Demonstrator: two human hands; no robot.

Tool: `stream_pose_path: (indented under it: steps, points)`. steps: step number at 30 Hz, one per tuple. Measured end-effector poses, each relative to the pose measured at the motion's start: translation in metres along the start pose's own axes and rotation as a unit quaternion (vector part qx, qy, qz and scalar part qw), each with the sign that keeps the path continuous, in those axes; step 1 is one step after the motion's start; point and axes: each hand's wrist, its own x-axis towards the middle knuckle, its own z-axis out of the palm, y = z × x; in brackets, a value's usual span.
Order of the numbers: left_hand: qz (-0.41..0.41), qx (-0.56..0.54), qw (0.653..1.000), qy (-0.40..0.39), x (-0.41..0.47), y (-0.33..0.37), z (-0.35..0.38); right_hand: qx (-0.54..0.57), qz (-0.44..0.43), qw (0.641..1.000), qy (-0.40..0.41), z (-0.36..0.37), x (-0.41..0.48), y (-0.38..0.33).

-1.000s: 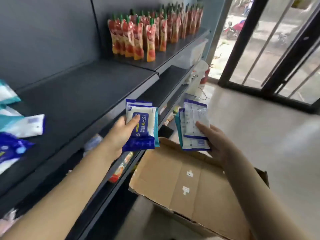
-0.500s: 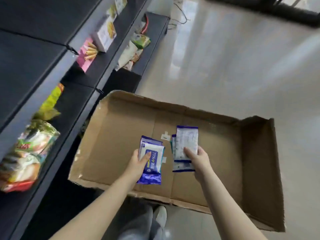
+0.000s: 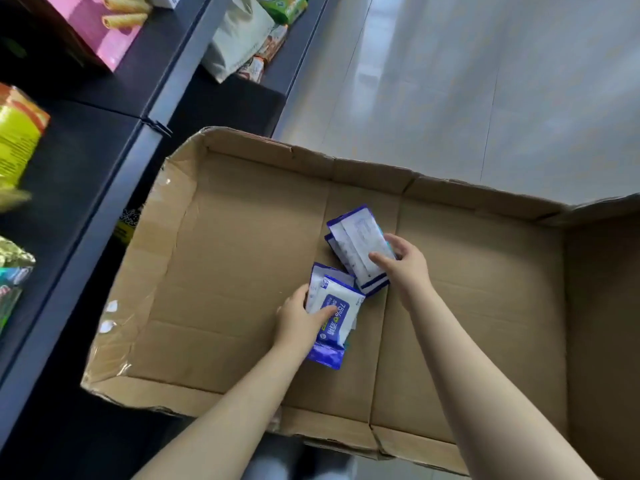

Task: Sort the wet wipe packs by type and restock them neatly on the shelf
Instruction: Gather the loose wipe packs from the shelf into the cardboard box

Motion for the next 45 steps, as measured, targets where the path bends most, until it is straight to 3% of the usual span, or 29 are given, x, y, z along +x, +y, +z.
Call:
stream_pose_path:
  steps: [4,10,17,23,30,38,42,45]
  points:
    - [-0.033,-0.076,0.995,-0.063,-0.021,0.018,-0.018,0.009,0.011,1.0,0.006,-0.013,-0.026,-0.025]
    - [-0.01,-0.145,0.989,-0.025,-0.114,0.083,-0.082,0.023,-0.037,0.999,-0.011,-0.05,-0.118,-0.119]
    - [0.134,-0.185,0.971,0.067,-0.293,0.174,-0.202,-0.022,-0.175,0.981,-0.081,-0.096,-0.277,-0.27]
    - [0.275,-0.214,0.915,0.204,-0.442,0.2,-0.331,-0.065,-0.353,0.92,-0.157,-0.084,-0.405,-0.395]
    - [0.303,-0.256,0.833,0.385,-0.571,0.131,-0.466,-0.048,-0.465,0.843,-0.266,0.021,-0.542,-0.49]
    - [0.247,-0.263,0.778,0.514,-0.672,-0.01,-0.574,-0.063,-0.476,0.786,-0.389,0.195,-0.668,-0.494]
    - [0.201,-0.258,0.775,0.541,-0.695,-0.083,-0.608,-0.088,-0.46,0.777,-0.421,0.27,-0.704,-0.464]
    - [0.156,-0.225,0.807,0.523,-0.698,-0.126,-0.616,-0.141,-0.446,0.774,-0.427,0.307,-0.71,-0.439]
